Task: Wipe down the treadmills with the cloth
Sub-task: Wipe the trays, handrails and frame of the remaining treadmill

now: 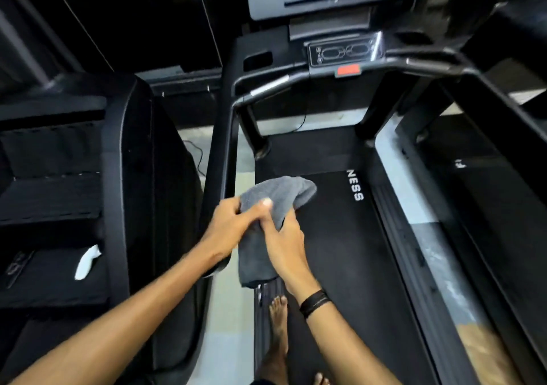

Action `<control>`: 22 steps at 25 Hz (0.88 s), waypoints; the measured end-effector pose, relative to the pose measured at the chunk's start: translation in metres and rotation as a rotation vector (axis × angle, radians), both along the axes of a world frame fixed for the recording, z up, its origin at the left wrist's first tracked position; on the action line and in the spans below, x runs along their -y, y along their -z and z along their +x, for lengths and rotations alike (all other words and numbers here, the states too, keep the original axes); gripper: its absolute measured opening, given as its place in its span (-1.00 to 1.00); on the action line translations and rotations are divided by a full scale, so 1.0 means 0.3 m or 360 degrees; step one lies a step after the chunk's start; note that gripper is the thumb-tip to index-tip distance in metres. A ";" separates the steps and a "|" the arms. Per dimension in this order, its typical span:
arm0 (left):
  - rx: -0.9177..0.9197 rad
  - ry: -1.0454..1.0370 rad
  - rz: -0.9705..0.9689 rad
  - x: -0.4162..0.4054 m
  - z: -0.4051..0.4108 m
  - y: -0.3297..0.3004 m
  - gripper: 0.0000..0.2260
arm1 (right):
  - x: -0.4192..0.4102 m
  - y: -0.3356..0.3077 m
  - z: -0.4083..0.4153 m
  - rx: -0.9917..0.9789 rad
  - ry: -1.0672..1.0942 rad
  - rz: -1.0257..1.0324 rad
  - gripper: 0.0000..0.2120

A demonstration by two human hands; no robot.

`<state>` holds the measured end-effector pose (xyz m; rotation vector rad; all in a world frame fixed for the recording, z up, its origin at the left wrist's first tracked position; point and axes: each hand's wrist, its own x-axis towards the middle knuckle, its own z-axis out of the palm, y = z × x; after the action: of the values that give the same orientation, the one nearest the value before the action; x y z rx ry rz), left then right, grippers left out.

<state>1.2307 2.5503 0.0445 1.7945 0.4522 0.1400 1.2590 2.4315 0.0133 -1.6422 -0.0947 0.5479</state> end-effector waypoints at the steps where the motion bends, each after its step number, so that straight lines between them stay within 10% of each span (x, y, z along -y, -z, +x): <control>1: -0.0007 0.0036 0.0016 0.035 0.009 -0.016 -0.74 | 0.020 -0.014 0.001 -0.0021 -0.0076 -0.0018 -0.45; 7: 0.0065 0.0192 0.0711 0.080 0.111 -0.061 -0.72 | 0.237 -0.140 0.111 0.0546 -0.0164 -0.1064 -0.53; 13: 0.0275 0.0566 0.0754 0.206 0.266 -0.148 -0.84 | 0.393 -0.200 0.226 0.1083 -0.0057 -0.1274 0.11; 22: 0.0425 0.0805 0.0252 0.379 0.571 -0.129 -0.82 | 0.674 -0.204 0.432 0.0710 -0.0054 -0.1137 -0.36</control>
<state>1.4020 2.4366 0.0833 1.9558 -0.2125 0.0599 1.3886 2.2292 0.0744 -2.4481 -0.2787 0.2324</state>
